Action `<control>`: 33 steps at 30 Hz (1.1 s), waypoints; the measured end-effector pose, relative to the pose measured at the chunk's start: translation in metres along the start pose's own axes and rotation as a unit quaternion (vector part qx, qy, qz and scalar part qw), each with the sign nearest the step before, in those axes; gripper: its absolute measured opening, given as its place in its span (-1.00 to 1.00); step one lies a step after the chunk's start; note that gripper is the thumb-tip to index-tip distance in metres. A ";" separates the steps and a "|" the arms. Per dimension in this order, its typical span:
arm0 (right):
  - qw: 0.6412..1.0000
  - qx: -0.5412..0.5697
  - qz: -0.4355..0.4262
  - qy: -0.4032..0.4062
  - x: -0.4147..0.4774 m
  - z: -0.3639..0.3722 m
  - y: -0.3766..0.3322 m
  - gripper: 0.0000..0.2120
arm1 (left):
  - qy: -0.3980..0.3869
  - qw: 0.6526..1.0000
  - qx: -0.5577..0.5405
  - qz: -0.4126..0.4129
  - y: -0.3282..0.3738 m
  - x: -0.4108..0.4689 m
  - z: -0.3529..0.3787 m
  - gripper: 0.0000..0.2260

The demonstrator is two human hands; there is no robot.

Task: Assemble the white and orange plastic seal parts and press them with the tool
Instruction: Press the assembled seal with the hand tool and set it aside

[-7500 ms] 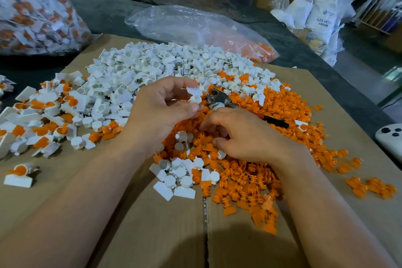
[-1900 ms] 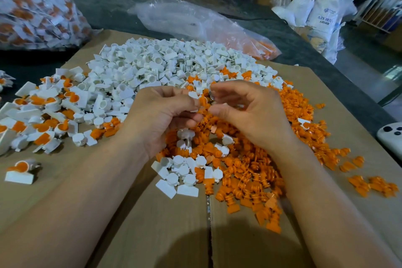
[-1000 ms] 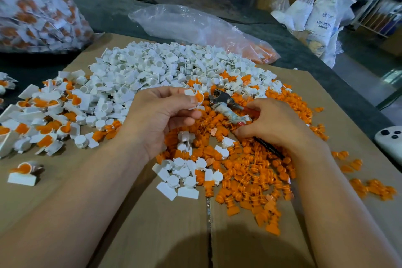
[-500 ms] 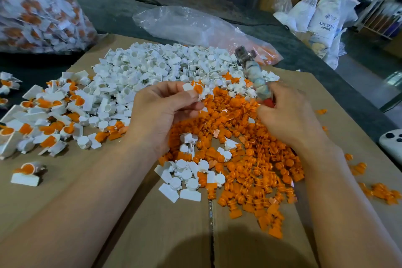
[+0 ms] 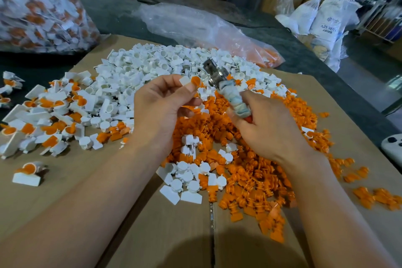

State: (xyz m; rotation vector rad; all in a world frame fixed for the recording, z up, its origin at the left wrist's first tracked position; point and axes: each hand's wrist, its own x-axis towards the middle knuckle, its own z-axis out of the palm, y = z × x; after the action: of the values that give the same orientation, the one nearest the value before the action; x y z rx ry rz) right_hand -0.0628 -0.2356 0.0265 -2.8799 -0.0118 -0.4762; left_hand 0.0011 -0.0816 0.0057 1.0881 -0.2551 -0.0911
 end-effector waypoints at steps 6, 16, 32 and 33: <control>0.999 0.015 -0.016 -0.026 0.001 0.003 -0.003 -0.88 | 0.009 1.000 -0.005 0.013 0.000 0.000 0.001 -0.87; 0.999 -0.002 -0.024 -0.023 -0.001 0.001 -0.004 -0.86 | 0.004 1.000 0.009 0.029 0.002 -0.002 0.003 -0.87; 0.996 0.080 -0.004 -0.042 -0.002 0.001 -0.008 -0.89 | -0.006 0.999 0.000 0.042 0.000 -0.001 0.003 -0.82; 0.995 0.087 -0.004 -0.042 -0.002 0.001 -0.008 -0.89 | -0.006 0.999 -0.002 0.040 0.000 -0.001 0.003 -0.82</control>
State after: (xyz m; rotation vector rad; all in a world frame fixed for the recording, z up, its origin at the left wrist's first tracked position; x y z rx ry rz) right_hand -0.0646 -0.2273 0.0269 -2.7275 -0.0739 -0.3364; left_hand -0.0005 -0.0838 0.0066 1.0722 -0.3090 -0.0260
